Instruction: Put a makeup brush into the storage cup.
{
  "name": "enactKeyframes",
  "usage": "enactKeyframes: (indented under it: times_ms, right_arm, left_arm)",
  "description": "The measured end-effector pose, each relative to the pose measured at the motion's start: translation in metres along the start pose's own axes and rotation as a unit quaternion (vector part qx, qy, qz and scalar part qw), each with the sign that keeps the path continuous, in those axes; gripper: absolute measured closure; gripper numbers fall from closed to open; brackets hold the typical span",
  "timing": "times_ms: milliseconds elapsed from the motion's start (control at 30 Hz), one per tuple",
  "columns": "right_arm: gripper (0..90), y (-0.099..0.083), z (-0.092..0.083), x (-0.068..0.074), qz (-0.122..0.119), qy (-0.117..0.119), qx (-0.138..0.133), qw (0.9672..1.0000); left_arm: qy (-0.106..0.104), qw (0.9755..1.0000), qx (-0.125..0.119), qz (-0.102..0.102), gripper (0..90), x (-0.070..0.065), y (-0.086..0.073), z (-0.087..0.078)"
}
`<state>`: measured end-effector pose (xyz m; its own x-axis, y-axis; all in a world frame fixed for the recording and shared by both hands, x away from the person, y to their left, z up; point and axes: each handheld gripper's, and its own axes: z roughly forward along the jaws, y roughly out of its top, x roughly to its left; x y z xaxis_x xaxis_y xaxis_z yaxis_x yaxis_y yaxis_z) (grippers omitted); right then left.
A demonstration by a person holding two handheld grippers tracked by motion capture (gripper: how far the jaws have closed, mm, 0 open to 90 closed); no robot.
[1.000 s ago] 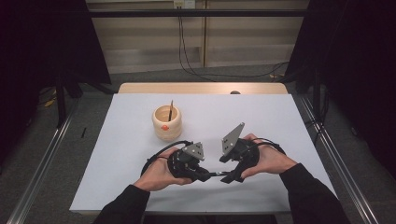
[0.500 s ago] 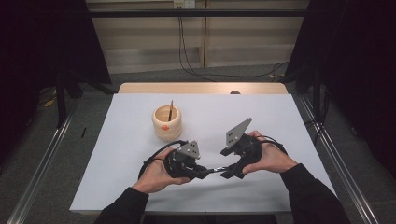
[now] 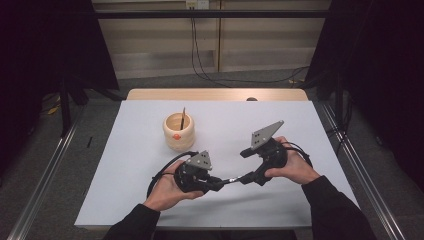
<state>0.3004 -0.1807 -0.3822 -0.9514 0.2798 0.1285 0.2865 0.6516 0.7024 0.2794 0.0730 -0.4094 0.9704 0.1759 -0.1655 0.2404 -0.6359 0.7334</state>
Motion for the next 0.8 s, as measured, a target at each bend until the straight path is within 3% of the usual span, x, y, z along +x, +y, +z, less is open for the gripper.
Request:
enactKeyframes:
  times_ms: [500, 667, 800]
  right_arm:
    - [13.4, -0.011, -0.015, 0.001, 0.012, -0.026, -0.055, 0.9981]
    - [15.3, -0.014, -0.020, 0.001, 0.017, -0.037, -0.093, 0.9949]
    - [15.1, -0.017, -0.023, 0.001, 0.011, -0.029, -0.115, 0.9928]
  left_arm:
    - [0.018, 0.9992, -0.035, -0.010, 79.3, -0.004, -0.002, -0.005]
    - [0.022, 0.9986, -0.048, -0.009, 79.3, -0.007, -0.003, -0.009]
    - [0.028, 0.9975, -0.064, -0.010, 79.3, -0.008, -0.003, -0.014]
